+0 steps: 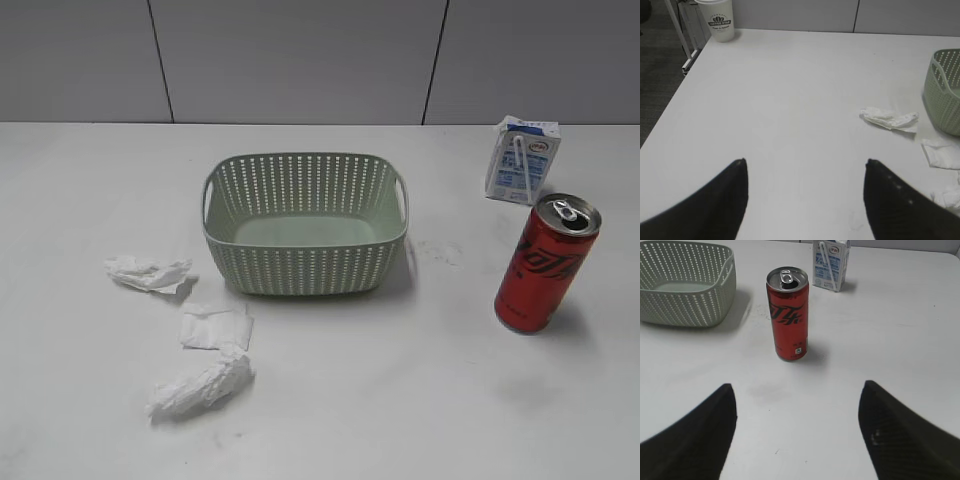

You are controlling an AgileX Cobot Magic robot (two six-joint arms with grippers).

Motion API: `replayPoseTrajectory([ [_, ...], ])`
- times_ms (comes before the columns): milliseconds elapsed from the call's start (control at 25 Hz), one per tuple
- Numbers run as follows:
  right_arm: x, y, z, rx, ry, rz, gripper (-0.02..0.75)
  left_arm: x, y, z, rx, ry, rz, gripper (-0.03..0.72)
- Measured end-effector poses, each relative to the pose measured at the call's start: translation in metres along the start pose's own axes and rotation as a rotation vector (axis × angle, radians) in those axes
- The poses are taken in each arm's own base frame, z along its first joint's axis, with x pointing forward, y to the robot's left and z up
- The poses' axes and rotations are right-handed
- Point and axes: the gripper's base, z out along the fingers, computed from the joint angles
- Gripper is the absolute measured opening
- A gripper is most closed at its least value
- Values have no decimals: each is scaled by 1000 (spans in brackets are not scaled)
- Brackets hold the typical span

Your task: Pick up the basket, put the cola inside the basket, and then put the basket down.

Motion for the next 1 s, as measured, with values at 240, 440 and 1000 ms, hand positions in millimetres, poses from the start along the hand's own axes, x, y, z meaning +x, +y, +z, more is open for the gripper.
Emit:
replayPoseTrajectory([
  [240,0,0,0,0,0,0,572,0,0,0,0,0,0,542],
  [440,0,0,0,0,0,0,572,0,0,0,0,0,0,542],
  [1000,0,0,0,0,0,0,572,0,0,0,1,-2,-1,542],
])
